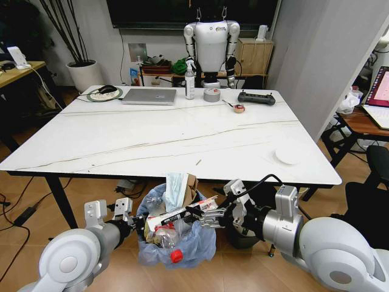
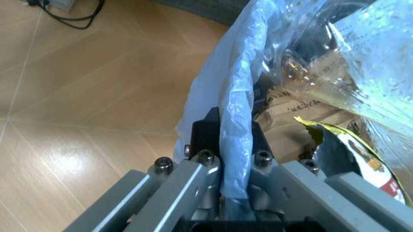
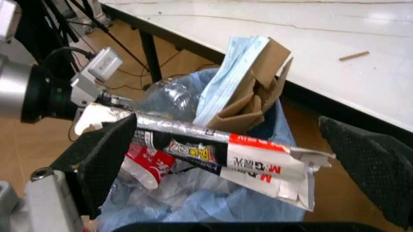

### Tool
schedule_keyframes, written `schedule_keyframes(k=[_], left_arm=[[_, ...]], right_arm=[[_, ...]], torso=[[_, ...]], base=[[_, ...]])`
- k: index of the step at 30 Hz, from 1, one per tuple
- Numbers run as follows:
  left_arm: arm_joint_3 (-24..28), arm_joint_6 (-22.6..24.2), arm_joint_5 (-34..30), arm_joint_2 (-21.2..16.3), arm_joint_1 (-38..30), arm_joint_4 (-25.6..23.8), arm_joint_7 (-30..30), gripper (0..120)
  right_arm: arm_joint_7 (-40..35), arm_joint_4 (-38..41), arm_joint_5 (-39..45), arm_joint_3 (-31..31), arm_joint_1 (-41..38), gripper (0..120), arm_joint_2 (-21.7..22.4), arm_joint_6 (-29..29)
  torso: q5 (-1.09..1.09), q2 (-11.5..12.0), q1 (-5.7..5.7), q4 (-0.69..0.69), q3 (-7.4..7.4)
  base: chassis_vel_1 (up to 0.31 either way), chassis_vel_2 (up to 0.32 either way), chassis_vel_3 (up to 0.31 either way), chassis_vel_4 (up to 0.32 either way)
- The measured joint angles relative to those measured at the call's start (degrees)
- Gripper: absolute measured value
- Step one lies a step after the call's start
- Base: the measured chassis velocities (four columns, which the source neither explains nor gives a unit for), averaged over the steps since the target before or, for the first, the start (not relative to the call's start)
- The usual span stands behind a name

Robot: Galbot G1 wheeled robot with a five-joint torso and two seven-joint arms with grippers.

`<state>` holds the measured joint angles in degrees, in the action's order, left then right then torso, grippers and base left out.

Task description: Pick up the trash bin and place the trash from the table into it.

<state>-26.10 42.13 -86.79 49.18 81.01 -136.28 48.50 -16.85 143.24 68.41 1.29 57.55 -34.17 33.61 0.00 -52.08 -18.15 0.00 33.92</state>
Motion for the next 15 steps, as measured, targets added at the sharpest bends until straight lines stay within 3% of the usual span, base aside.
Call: schedule_keyframes(k=[11,15], left_arm=[[-0.5,0.0,1.5,0.0,2.6,-1.9,-0.1,0],[-1.1,0.0,1.7,-0.6,3.7,-2.9,-0.1,0]], right_arm=[[-3.4,0.0,-1.2,5.2,0.8,100,-2.7,-1.7],[-8.8,0.0,3.0,12.8,0.1,100,-5.9,-1.2]], torso=[[-0.01,0.0,0.00,0.01,0.00],[-0.01,0.0,0.00,0.00,0.00]], base=[[0.000,0.000,0.000,0.000],[0.000,0.000,0.000,0.000]])
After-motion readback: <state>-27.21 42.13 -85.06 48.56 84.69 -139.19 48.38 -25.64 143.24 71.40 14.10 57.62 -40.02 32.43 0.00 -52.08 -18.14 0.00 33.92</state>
